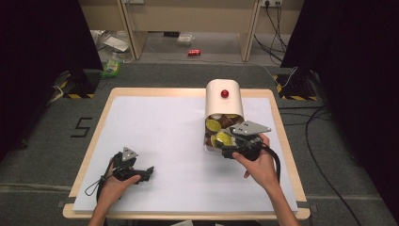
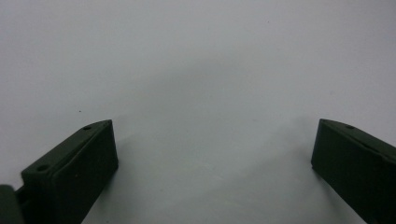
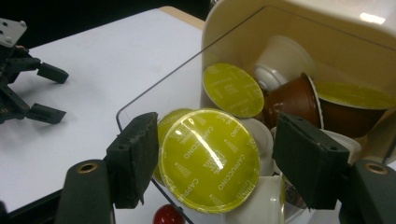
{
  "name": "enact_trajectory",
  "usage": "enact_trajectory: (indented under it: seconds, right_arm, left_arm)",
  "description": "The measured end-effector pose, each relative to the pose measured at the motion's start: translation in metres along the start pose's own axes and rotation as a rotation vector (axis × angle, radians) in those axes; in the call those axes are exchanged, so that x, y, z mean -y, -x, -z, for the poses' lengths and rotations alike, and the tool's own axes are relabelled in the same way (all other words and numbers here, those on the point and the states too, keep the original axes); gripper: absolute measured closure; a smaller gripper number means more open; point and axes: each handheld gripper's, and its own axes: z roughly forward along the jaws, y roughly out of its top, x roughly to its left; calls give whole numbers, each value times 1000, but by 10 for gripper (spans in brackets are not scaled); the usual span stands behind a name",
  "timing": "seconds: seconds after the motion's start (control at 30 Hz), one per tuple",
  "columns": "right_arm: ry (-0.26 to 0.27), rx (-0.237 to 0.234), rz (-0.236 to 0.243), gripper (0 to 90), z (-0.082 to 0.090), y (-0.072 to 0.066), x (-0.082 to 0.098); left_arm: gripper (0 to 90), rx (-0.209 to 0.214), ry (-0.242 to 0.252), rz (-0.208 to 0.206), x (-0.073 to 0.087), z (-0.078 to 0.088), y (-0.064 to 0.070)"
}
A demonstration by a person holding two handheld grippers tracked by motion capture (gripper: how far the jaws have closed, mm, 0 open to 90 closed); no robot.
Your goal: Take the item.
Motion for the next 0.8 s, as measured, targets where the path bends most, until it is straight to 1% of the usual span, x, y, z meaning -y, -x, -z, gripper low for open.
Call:
enact_trajectory:
  seconds: [0.07,0.13,0.23,0.33,0.4,0.43,0.47,0.7,0.77,0.8]
  right_arm:
    - [-10,-2,-5,330,-3,1,1]
    - [-9,-18,-29,333,-6,3,2]
    - [-9,-26,-39,336,-7,4,2]
    - [-19,-38,-75,336,-8,5,3]
    - [-18,-42,-83,338,-9,5,3]
    - [-18,-45,-86,347,-9,5,3]
    - [-20,-55,-93,375,-10,5,4]
    - [-23,-44,-90,383,-10,4,3]
    - [-18,-39,-81,383,-9,3,2]
    - [-6,-37,-79,383,-6,2,1]
  left_arm:
    - [0,0,0,-1,0,0,0]
    - [0,0,0,0,0,0,0]
    - [0,0,0,0,0,0,0]
    - [0,0,0,0,0,0,0]
    - [0,0,0,0,0,0,0]
    - [0,0,0,0,0,0,0]
    - [0,0,0,0,0,0,0]
    - [0,1,1,1,0,0,0]
    - [0,1,1,1,0,0,0]
    - [0,1,0,1,0,0,0]
